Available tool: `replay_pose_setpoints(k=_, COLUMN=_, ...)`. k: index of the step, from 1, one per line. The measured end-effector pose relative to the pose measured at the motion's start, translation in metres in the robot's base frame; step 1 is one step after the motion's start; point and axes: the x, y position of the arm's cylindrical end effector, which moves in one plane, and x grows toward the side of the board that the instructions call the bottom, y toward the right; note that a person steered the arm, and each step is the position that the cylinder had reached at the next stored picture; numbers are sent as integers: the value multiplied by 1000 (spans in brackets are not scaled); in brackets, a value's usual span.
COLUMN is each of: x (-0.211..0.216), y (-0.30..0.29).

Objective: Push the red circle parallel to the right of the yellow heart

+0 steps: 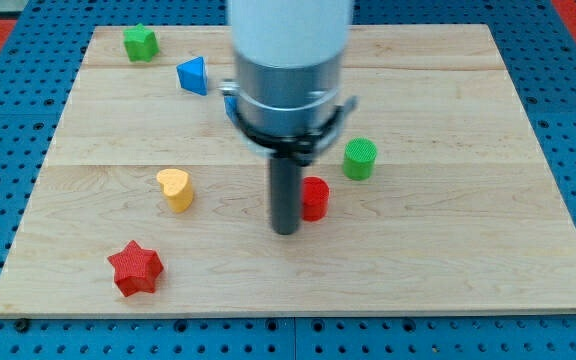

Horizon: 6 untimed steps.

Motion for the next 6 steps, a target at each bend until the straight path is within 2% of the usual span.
replay_pose_setpoints(k=1, x=-22, y=-11)
replay_pose_setpoints(k=2, x=-58, y=45)
replay_pose_setpoints(k=4, x=-16, y=121)
replay_pose_setpoints(k=5, x=12, y=75)
replay_pose_setpoints(k=6, x=59, y=71)
